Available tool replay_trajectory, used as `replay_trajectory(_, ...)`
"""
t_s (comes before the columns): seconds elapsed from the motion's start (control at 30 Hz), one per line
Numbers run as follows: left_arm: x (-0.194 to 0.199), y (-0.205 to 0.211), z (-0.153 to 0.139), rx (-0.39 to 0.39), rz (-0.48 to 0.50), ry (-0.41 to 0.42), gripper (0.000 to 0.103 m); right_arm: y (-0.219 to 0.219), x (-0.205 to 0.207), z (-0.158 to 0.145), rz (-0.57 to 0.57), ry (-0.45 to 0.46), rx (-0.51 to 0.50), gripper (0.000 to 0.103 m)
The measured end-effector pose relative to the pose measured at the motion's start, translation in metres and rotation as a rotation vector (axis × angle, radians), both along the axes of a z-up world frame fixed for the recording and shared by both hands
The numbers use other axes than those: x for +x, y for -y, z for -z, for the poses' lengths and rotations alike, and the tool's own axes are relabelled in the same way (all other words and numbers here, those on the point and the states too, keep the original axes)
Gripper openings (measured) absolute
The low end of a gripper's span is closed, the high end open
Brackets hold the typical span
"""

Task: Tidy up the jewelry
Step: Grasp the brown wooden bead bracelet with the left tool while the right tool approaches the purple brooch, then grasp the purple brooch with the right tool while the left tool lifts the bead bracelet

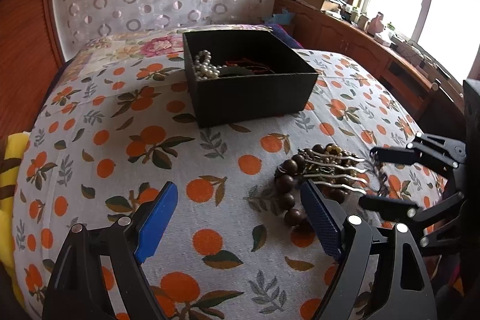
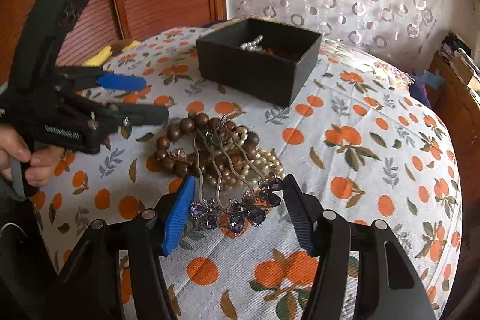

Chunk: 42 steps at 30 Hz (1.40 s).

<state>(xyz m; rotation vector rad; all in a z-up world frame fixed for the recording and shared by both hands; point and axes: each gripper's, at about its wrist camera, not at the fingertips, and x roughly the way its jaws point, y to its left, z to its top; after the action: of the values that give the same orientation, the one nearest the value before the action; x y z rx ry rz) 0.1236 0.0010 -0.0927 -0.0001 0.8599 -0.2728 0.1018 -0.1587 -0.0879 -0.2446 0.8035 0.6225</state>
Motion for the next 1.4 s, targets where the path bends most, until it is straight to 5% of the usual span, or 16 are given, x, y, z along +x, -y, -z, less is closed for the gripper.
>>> replay_trajectory(0.17,0.002,0.01,0.001,-0.027,0.041,-0.018,0.074,0.013,0.001,-0.011,0.025,0.029,0.014,0.063)
replay_trajectory(0.67,0.013,0.034,0.011,0.035,0.103,-0.058,0.014,0.052,0.01,-0.01,0.129,0.048,0.028,0.063)
replay_trajectory(1.4,0.016,0.038,-0.08,-0.068,0.125,0.154,0.014,0.058,0.013,-0.011,0.156,0.064,0.044,0.063)
